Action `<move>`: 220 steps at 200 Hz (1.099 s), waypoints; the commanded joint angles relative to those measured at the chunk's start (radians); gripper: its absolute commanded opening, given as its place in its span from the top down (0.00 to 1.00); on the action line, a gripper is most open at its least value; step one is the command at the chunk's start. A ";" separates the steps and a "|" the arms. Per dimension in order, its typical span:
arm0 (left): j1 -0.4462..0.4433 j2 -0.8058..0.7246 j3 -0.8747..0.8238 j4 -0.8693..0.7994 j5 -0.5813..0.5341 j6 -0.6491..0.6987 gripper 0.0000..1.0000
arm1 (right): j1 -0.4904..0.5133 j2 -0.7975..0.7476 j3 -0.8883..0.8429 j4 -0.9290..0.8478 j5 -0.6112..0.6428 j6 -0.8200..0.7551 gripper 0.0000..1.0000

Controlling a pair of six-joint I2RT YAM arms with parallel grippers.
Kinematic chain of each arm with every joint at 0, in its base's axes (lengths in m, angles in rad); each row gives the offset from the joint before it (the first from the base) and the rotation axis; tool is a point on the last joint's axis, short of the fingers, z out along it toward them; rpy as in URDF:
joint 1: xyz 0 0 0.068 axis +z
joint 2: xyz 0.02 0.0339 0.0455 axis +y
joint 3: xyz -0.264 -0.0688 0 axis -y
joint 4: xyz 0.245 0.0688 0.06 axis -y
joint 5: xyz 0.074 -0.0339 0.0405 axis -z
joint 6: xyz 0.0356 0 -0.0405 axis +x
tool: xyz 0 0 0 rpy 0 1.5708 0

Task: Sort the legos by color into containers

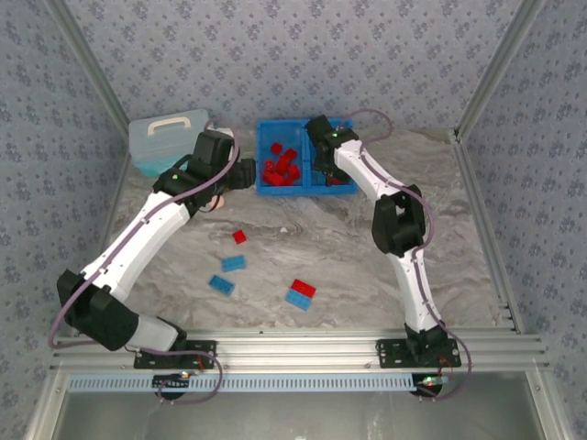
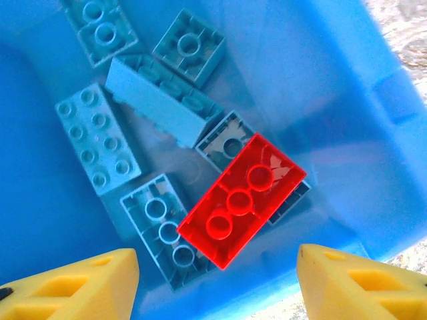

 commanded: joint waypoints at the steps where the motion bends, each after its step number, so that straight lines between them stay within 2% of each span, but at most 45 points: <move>1: 0.010 -0.071 -0.006 0.026 0.002 0.010 0.22 | 0.003 0.061 0.075 -0.123 0.091 0.156 0.32; 61: 0.037 -0.124 -0.060 0.051 0.014 0.010 0.21 | -0.008 0.129 0.116 -0.139 0.104 0.186 0.30; 128: 0.053 -0.144 -0.092 0.064 0.020 0.000 0.20 | -0.032 0.205 0.175 -0.127 0.026 0.156 0.25; 185: 0.061 -0.157 -0.109 0.065 0.022 -0.001 0.20 | -0.030 0.245 0.230 -0.077 0.119 0.011 0.36; 220: 0.065 -0.166 -0.115 0.065 0.024 0.004 0.20 | -0.043 0.269 0.231 -0.053 0.055 0.003 0.35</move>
